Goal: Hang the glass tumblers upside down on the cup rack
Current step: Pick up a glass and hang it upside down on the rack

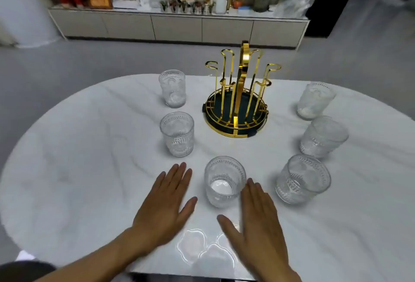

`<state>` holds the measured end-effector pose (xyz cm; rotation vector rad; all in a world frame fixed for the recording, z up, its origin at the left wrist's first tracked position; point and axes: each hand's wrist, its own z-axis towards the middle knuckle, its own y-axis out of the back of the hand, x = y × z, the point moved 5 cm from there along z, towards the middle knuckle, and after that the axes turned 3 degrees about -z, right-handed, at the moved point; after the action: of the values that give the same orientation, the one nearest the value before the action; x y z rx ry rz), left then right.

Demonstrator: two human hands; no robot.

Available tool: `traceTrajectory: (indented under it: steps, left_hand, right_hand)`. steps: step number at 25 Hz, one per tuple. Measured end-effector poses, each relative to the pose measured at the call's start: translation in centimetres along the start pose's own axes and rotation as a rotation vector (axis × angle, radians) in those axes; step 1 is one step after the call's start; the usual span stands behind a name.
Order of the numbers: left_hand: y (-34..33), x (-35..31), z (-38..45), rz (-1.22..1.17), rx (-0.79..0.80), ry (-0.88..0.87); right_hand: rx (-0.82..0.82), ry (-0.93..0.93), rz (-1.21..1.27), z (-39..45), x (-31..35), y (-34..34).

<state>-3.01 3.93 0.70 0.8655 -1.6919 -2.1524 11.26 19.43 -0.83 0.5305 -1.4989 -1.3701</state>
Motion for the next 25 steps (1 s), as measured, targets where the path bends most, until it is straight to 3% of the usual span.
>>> traceTrajectory:
  steps: [4,9,15,19,25]
  left_hand:
    - [1.0,-0.9,0.0,-0.042,0.019,0.003]
    - [1.5,-1.2,-1.1,-0.154,-0.044,0.057]
    - [11.9,-4.1,4.6,-0.487,-0.453,0.105]
    - [17.8,-6.9,13.5,-0.472,-0.496,0.011]
    - [16.8,-8.4,25.5,-0.092,-0.226,-0.137]
  right_hand:
    - [-0.068,-0.212,0.334,1.7,2.4,1.7]
    - [-0.127,-0.194,0.590,1.8,4.1,3.0]
    - [-0.401,-0.084,0.865,4.4,3.3,13.5]
    - [-0.582,-0.068,0.805,9.3,0.4,23.3]
    - [-0.551,0.040,0.279,17.8,-1.0,25.2]
